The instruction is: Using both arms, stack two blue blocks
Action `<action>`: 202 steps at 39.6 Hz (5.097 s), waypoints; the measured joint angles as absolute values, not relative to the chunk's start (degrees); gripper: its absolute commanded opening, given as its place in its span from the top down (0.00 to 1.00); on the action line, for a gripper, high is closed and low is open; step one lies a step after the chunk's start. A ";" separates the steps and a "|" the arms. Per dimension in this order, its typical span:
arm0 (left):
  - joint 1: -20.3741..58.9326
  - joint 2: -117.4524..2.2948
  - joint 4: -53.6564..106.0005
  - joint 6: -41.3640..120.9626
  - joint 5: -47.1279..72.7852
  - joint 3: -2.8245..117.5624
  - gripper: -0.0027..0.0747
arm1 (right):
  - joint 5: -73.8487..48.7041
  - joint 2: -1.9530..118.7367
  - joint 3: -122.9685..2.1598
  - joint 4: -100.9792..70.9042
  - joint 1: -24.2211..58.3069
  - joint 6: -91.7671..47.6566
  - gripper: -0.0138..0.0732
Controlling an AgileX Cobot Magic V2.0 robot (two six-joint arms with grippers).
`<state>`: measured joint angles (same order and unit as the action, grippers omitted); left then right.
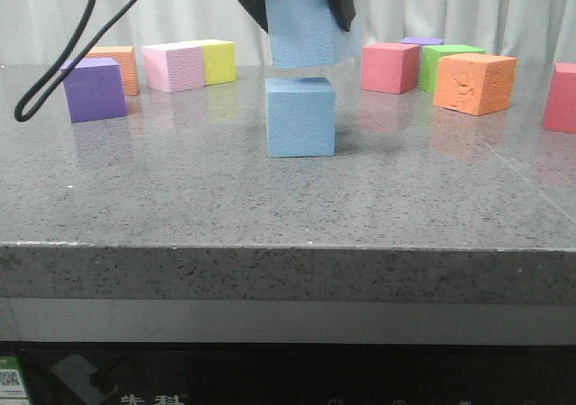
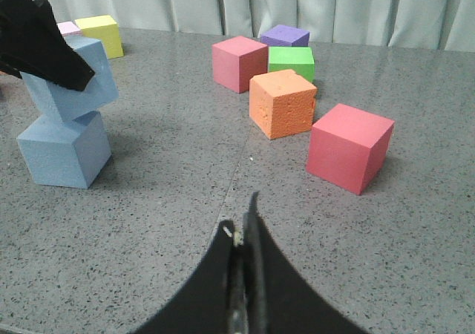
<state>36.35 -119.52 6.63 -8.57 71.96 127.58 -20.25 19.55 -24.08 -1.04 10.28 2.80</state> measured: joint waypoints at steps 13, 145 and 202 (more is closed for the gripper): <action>36.35 -117.34 6.37 -8.48 70.75 121.32 0.39 | -20.25 19.55 -24.08 -1.04 10.28 2.80 0.92; 36.53 -113.79 -2.39 -8.48 72.00 125.57 0.42 | -20.25 19.55 -24.08 -1.04 10.28 2.80 0.92; 10.58 -69.68 -6.93 -8.48 64.80 79.37 0.99 | -20.25 19.55 -24.08 -1.04 10.28 2.80 0.92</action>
<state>10.58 -69.68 -6.93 -8.48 64.80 79.37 -20.25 19.55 -24.08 -1.04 10.28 2.80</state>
